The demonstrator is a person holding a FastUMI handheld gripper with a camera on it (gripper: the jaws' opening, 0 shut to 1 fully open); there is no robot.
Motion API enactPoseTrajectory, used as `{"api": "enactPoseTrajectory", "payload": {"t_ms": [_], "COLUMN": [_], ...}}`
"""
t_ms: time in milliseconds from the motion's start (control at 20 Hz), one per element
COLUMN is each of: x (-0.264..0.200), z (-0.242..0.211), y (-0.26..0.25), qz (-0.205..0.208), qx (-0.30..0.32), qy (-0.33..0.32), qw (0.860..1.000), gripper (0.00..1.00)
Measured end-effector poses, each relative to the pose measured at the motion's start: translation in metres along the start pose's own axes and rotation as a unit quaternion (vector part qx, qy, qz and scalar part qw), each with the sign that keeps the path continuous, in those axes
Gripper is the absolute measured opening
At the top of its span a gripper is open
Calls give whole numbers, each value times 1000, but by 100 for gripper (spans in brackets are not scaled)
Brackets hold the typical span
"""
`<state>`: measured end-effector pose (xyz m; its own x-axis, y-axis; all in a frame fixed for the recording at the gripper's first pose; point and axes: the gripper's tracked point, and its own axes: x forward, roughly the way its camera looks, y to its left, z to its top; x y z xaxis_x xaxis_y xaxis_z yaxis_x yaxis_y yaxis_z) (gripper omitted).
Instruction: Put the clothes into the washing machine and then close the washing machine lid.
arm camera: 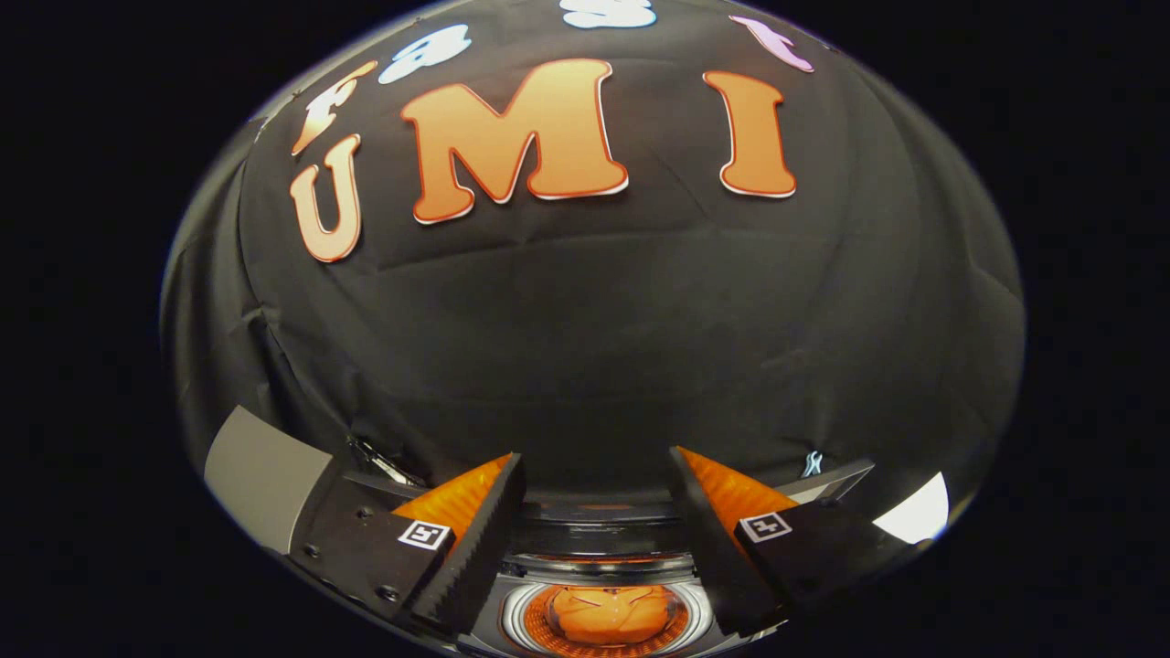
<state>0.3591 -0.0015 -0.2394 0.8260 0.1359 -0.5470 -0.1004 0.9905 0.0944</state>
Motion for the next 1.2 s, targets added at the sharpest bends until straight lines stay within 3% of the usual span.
{"api": "enactPoseTrajectory", "payload": {"t_ms": [300, 1200], "x": [-13, -70], "z": [-7, -66], "y": [3, 13], "qz": [-1, -3], "qx": [-9, -19], "qy": [-37, -36], "qw": [999, 999], "gripper": [99, 99]}}
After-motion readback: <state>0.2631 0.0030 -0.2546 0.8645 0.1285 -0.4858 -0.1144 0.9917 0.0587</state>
